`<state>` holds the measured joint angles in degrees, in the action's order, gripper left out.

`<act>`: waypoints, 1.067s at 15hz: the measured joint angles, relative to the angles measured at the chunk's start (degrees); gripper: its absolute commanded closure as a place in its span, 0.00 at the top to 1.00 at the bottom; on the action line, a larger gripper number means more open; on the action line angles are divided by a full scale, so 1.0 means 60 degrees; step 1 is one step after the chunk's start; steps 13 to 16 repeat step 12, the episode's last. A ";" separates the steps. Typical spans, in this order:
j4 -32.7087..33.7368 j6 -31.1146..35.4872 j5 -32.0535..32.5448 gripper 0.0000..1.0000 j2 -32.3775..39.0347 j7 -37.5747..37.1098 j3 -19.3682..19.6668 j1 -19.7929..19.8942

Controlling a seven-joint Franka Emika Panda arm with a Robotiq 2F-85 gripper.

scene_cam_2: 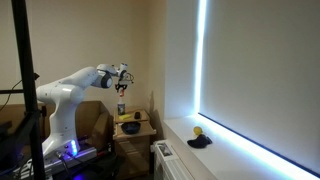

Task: Take the pump bottle and put it on the cabinet

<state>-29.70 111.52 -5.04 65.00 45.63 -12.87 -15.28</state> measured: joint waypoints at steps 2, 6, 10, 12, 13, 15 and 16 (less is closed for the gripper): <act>0.0333 -0.0005 -0.0171 1.00 0.0025 0.0000 -0.0149 0.0015; 0.1326 -0.0170 -0.0435 1.00 -0.0025 -0.0408 -0.0234 0.0126; 0.1501 -0.0819 -0.0455 1.00 -0.0539 -0.1657 -0.0123 0.0624; 0.1505 -0.1386 -0.0580 1.00 -0.0833 -0.2245 -0.0124 0.0969; 0.1505 -0.1386 -0.0580 1.00 -0.0833 -0.2245 -0.0124 0.0969; 0.1505 -0.1386 -0.0580 1.00 -0.0833 -0.2245 -0.0124 0.0969; 0.1505 -0.1386 -0.0580 1.00 -0.0833 -0.2245 -0.0124 0.0969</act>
